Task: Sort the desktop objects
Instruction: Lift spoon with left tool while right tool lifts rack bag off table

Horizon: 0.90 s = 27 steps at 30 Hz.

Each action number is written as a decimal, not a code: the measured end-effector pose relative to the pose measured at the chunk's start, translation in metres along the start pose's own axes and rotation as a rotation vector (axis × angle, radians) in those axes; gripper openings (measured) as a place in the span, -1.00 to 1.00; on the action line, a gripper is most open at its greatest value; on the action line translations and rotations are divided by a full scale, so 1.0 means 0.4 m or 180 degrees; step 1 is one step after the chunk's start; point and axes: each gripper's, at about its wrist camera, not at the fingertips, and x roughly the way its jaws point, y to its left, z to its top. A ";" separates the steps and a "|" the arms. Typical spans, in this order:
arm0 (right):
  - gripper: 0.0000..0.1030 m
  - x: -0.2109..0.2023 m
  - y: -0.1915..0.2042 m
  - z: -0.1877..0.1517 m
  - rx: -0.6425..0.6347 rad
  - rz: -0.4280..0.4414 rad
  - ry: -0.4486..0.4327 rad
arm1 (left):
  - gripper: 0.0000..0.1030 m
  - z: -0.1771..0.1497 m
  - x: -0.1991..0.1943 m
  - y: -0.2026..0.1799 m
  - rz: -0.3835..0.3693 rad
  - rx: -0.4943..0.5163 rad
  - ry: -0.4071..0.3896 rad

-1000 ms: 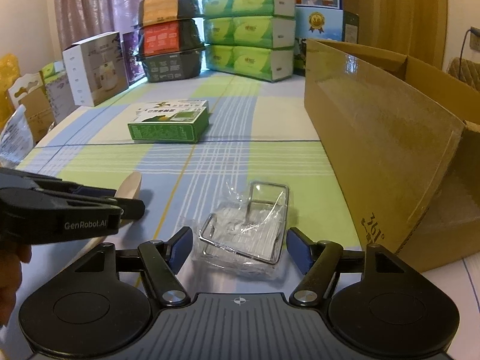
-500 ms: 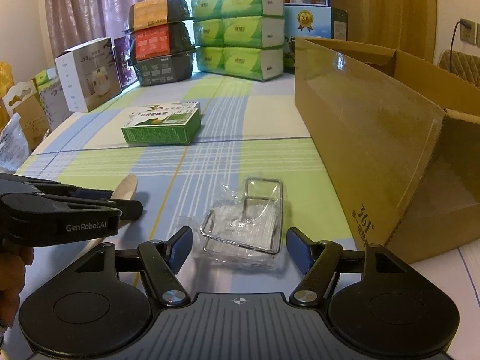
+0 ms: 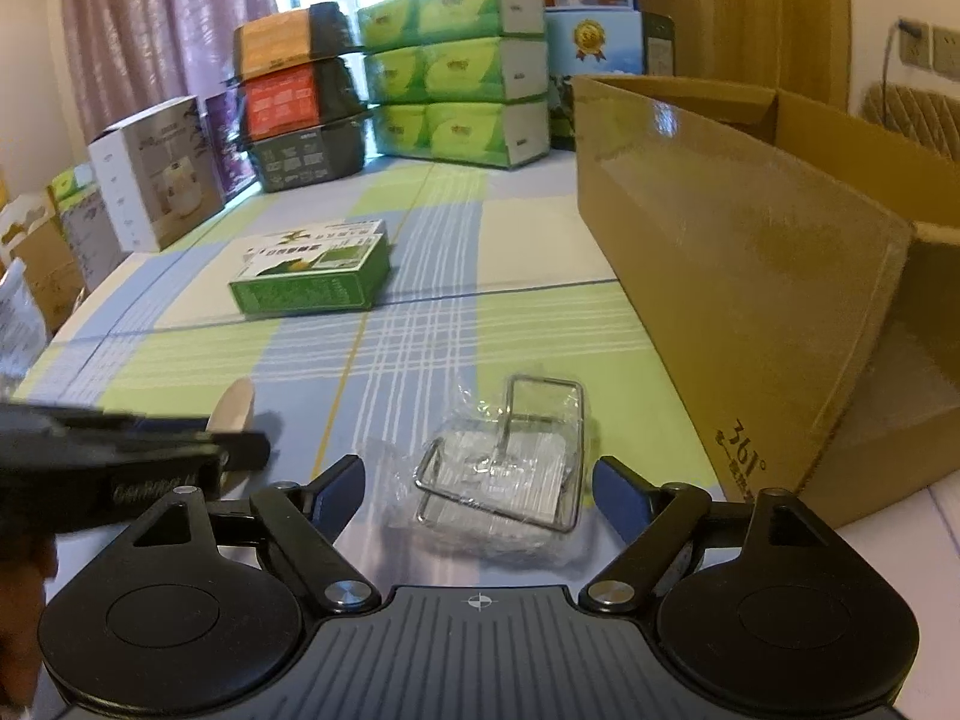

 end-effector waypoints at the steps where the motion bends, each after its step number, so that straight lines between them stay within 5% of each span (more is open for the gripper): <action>1: 0.56 0.005 -0.003 0.003 0.0040 -0.0006 0.0011 | -0.48 0.001 0.001 -0.002 -0.0001 0.0012 -0.0001; 4: 0.52 0.023 -0.013 0.012 0.0148 -0.0030 0.0056 | -0.48 0.000 0.002 -0.007 0.0013 0.0061 -0.0007; 8: 0.13 0.030 -0.017 0.016 0.0134 -0.0108 0.0056 | -0.47 -0.001 0.003 -0.010 0.0022 0.0091 -0.0012; 27: 0.10 -0.036 -0.014 -0.005 -0.0103 -0.0080 -0.0001 | -0.48 0.002 -0.022 -0.013 0.0009 0.0018 -0.0041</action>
